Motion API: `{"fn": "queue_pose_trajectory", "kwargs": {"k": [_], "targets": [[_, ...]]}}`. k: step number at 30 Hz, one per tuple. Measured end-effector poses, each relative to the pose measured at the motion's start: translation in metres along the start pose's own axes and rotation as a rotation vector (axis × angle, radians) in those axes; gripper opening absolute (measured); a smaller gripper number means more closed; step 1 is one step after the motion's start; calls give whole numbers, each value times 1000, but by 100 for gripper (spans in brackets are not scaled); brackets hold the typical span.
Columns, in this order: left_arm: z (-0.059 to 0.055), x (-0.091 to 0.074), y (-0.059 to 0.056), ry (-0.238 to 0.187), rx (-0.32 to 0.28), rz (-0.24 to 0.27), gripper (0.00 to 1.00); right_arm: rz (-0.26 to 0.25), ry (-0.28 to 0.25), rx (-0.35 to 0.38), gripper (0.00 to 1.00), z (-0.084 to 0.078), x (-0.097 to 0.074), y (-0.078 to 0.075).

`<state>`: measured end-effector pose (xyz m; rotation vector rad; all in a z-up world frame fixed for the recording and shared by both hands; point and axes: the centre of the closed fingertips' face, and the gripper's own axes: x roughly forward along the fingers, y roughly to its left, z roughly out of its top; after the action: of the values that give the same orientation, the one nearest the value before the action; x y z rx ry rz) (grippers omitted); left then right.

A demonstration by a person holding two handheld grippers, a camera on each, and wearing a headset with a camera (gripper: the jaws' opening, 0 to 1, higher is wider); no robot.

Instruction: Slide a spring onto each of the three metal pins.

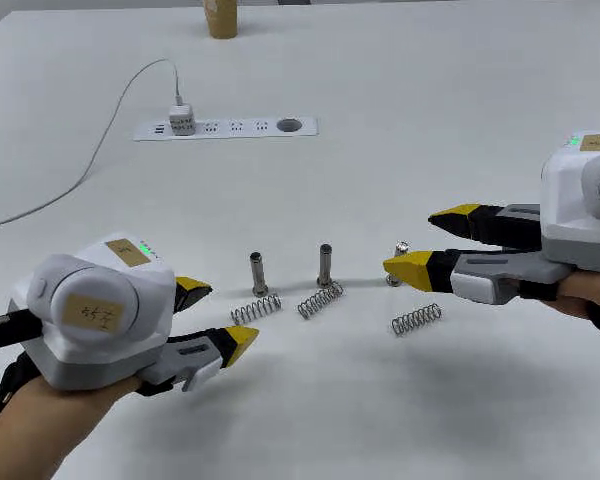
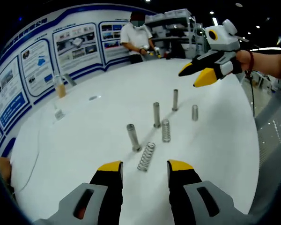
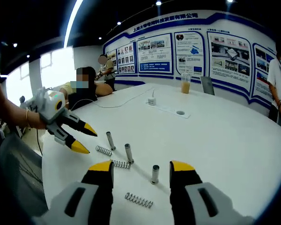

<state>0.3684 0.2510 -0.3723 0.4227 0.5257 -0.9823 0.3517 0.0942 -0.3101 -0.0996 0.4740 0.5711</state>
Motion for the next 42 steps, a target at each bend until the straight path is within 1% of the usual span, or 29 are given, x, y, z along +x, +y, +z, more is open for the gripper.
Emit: {"fn": "queue_pose_trajectory", "kwargs": {"k": [4,7,10,14,17,22,29,35,36,39,42], "targets": [[-3,8,1,20,15,-17,35,0,8,1,49,-4,0,0],[-4,11,0,28,23,-31,33,-3,12,9,49,-7,-1,-1],[-6,16,2,40,23,-46,30,-8,13,16,49,-8,-1,-2],[-7,19,0,47,24,-59,27,-12,7,28,49,-8,-1,-3],[-8,21,-1,57,30,-66,26,-12,6,33,49,-9,-2,-2],[-10,24,-2,62,24,-73,24,-11,6,40,49,-9,-2,-1],[-11,28,0,72,39,-77,22,-14,1,56,50,-9,-4,-2],[-13,30,0,85,55,-79,18,-15,-3,72,50,-9,-4,-2],[-12,30,-1,77,51,-80,16,-15,-5,72,50,-8,-4,-2],[-12,30,-1,78,49,-80,12,-16,-7,76,50,-8,-4,-1],[-12,28,-1,78,55,-77,11,-16,-9,86,50,-7,-4,0]]}}
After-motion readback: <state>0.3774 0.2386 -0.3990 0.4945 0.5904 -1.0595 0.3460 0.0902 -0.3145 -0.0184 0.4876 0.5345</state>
